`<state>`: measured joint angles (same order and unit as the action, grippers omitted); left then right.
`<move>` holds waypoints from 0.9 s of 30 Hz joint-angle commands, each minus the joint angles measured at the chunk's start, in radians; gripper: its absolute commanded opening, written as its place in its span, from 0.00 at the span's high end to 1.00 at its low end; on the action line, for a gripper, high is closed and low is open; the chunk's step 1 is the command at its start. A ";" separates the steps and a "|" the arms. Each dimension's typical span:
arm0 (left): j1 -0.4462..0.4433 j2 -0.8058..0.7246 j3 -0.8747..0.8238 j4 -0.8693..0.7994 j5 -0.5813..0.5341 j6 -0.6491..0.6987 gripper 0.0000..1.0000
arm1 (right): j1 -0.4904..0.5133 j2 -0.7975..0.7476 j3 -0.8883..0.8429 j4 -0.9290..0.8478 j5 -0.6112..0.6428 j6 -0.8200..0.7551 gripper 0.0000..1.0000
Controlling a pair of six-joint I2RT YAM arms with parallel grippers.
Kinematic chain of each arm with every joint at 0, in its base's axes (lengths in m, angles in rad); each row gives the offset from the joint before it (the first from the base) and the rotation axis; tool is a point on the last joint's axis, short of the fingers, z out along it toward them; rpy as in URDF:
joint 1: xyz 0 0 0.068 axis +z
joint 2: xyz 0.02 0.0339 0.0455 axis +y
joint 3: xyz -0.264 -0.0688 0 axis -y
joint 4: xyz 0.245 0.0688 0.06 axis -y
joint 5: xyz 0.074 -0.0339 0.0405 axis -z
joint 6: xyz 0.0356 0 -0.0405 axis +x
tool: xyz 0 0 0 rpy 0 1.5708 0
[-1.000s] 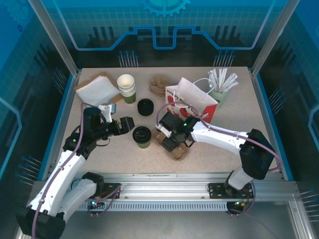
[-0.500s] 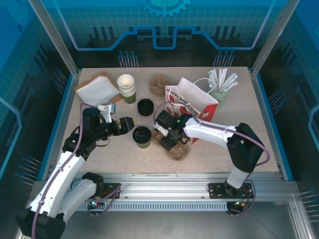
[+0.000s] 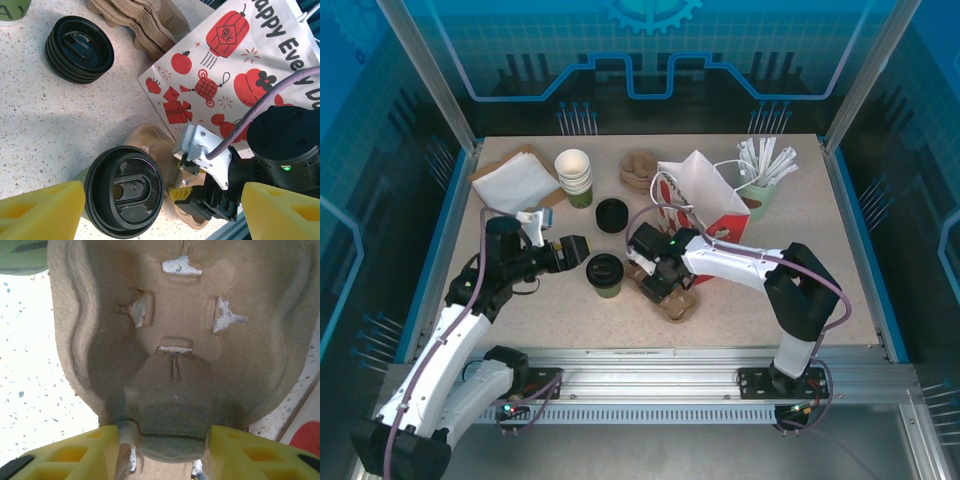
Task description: Pack the takeout coffee
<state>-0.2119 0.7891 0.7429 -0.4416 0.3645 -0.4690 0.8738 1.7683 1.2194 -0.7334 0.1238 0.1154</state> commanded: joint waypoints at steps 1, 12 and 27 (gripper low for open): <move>0.006 -0.014 -0.017 0.000 0.022 0.015 0.17 | -0.017 0.024 0.023 -0.022 0.007 0.013 0.50; 0.006 -0.015 -0.020 0.004 0.024 0.015 0.17 | -0.023 0.041 0.014 -0.007 0.006 0.015 0.50; 0.006 -0.020 -0.023 0.004 0.027 0.013 0.17 | -0.025 -0.023 -0.008 0.002 -0.012 0.036 0.67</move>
<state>-0.2119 0.7837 0.7303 -0.4404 0.3645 -0.4686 0.8608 1.7809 1.2186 -0.7242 0.1230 0.1318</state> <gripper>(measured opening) 0.834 0.342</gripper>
